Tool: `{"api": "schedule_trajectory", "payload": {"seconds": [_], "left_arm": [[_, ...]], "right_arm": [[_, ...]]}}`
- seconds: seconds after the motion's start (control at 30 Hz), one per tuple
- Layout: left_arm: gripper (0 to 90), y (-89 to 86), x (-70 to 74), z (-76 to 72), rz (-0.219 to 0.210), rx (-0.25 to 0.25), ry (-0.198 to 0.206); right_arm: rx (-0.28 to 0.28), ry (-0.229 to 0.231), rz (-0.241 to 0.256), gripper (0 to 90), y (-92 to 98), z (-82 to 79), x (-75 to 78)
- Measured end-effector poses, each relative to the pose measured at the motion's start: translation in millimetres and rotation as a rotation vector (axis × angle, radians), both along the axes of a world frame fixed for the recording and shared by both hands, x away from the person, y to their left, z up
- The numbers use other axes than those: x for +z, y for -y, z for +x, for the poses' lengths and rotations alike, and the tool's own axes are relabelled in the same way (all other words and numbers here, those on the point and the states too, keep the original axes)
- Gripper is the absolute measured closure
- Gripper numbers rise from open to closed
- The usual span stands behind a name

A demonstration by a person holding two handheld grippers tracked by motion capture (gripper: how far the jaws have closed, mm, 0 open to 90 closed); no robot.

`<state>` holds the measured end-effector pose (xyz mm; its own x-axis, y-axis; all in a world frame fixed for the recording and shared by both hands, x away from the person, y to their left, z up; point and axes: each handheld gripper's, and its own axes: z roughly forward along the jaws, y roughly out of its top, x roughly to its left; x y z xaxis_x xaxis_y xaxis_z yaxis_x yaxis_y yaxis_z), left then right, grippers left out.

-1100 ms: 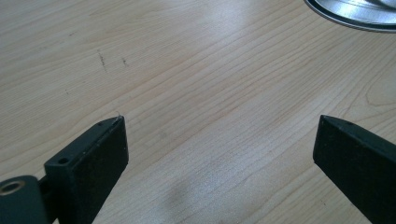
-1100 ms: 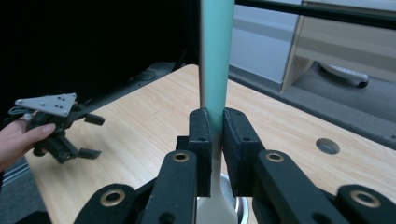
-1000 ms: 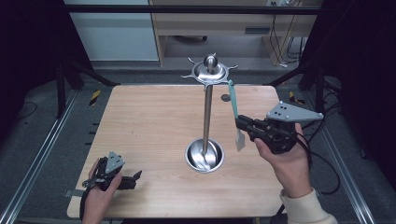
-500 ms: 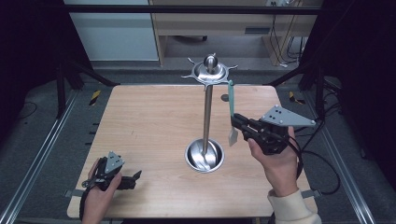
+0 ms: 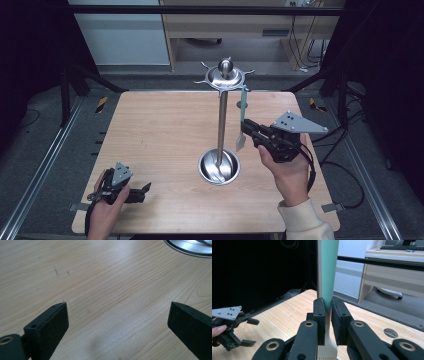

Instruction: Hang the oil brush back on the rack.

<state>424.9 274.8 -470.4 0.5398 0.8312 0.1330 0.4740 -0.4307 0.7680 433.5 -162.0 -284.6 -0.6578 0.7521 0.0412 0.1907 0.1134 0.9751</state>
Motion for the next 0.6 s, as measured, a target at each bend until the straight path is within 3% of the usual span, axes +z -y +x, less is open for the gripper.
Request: {"api": "schedule_trajectory", "payload": {"seconds": [0.6], "left_arm": [[2.9, -0.9, 0.1, 0.1, 0.001, 0.002, -0.002]], "right_arm": [[0.013, -0.003, 0.014, 82.3, -7.0, 7.0, -2.0]]}}
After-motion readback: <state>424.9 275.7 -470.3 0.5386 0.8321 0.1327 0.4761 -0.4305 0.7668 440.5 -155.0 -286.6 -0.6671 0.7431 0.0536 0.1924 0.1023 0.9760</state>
